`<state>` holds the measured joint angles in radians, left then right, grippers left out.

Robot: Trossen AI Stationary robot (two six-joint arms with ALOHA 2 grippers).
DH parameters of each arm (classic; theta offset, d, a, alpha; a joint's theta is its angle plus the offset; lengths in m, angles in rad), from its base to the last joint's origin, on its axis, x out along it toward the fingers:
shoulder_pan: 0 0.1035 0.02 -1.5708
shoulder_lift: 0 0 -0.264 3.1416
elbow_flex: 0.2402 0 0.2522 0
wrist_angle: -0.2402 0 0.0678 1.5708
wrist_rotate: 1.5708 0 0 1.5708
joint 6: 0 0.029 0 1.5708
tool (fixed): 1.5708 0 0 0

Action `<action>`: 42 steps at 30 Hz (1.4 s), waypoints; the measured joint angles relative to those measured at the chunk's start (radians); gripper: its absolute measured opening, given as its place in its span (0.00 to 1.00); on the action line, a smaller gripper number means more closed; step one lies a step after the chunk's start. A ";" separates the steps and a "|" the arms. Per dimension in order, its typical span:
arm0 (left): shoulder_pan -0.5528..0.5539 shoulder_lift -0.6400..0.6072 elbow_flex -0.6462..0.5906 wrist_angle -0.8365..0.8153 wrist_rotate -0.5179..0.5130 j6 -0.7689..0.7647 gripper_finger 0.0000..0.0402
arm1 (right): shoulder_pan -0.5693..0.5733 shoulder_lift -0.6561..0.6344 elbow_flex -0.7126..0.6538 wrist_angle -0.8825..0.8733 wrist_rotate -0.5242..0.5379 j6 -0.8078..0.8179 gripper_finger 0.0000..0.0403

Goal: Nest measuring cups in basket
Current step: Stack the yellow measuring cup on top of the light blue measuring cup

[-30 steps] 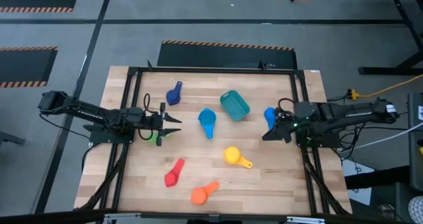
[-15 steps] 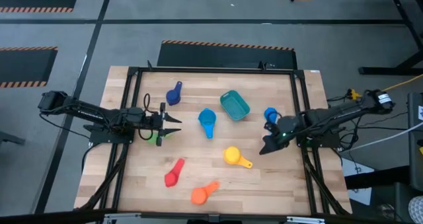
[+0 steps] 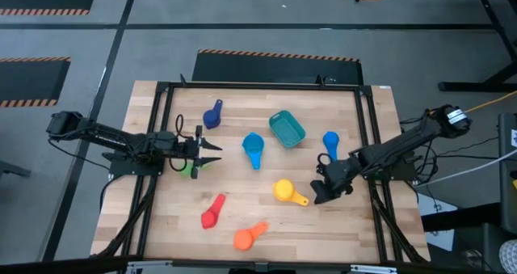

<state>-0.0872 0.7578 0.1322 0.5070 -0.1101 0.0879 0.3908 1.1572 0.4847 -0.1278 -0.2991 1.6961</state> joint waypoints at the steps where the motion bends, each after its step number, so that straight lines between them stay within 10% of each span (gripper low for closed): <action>1: 0.000 0.000 0.000 0.000 0.000 0.000 0.34 | 0.000 0.012 0.000 0.003 0.000 0.002 0.29; 42: 0.000 0.000 0.000 -0.006 0.000 0.001 0.34 | -0.037 0.342 0.000 0.227 0.028 0.004 0.29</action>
<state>-0.0875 0.7578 0.1320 0.5014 -0.1101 0.0891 0.3534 1.4994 0.4843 0.0992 -0.2708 1.6997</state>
